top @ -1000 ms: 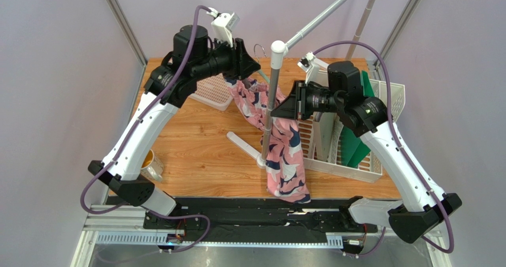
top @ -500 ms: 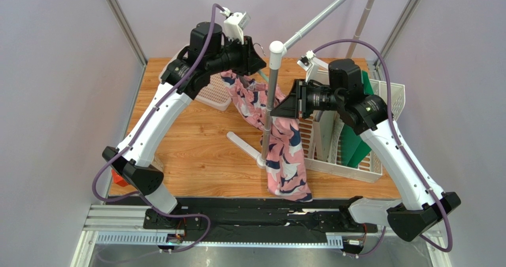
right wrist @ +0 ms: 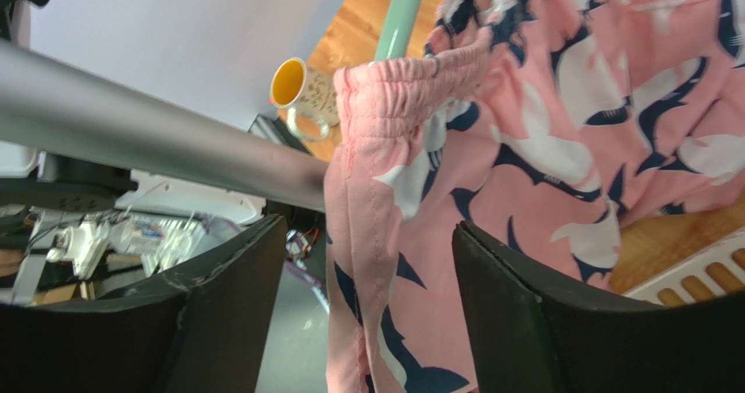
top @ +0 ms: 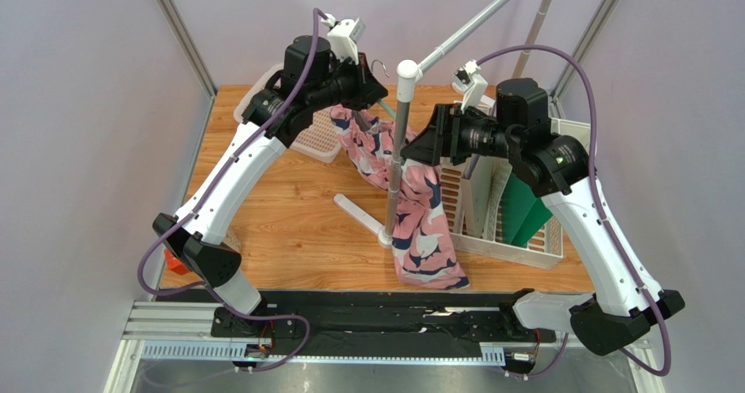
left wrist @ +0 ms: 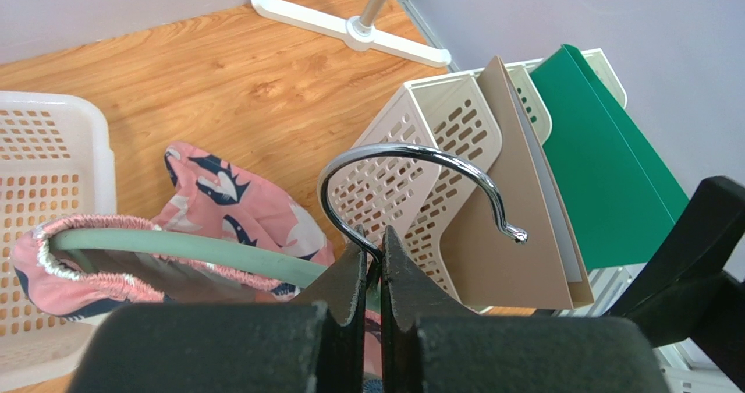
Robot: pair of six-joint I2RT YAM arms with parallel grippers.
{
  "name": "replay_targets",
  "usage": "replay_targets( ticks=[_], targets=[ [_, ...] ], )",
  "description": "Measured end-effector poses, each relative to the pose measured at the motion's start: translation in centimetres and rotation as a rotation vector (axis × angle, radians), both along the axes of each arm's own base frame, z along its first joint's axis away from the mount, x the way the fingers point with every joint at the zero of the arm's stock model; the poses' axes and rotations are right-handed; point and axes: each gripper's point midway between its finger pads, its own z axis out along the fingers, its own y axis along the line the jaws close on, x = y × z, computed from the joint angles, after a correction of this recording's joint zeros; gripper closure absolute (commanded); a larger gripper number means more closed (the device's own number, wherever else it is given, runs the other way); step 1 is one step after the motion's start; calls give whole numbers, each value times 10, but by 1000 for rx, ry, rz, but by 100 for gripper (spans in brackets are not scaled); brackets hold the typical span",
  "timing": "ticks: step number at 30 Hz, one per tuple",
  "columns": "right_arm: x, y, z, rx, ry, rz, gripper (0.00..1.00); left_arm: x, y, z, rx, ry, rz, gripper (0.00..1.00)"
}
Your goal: Remove the shorts from the hanger
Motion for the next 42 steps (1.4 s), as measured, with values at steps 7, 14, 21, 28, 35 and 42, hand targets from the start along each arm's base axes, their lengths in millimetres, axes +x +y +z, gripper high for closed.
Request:
replay_targets(
  ticks=[7,14,21,28,35,42],
  targets=[
    [17,-14,2,-37,3,-146,20,3,1,2,9,-21,28,100],
    [38,-20,-7,-89,57,-249,23,-5,-12,0,86,-93,43,100],
    [39,-23,-9,-103,64,-274,28,-4,-13,-3,125,-117,84,100],
    [43,-23,-5,-95,52,-278,28,-3,-14,-7,142,-118,97,100],
    [58,-17,-5,-82,55,-279,45,-3,-15,-13,162,-109,92,100],
    [60,-7,-2,-48,69,-235,69,-1,-19,-24,184,-88,79,100]
  ],
)
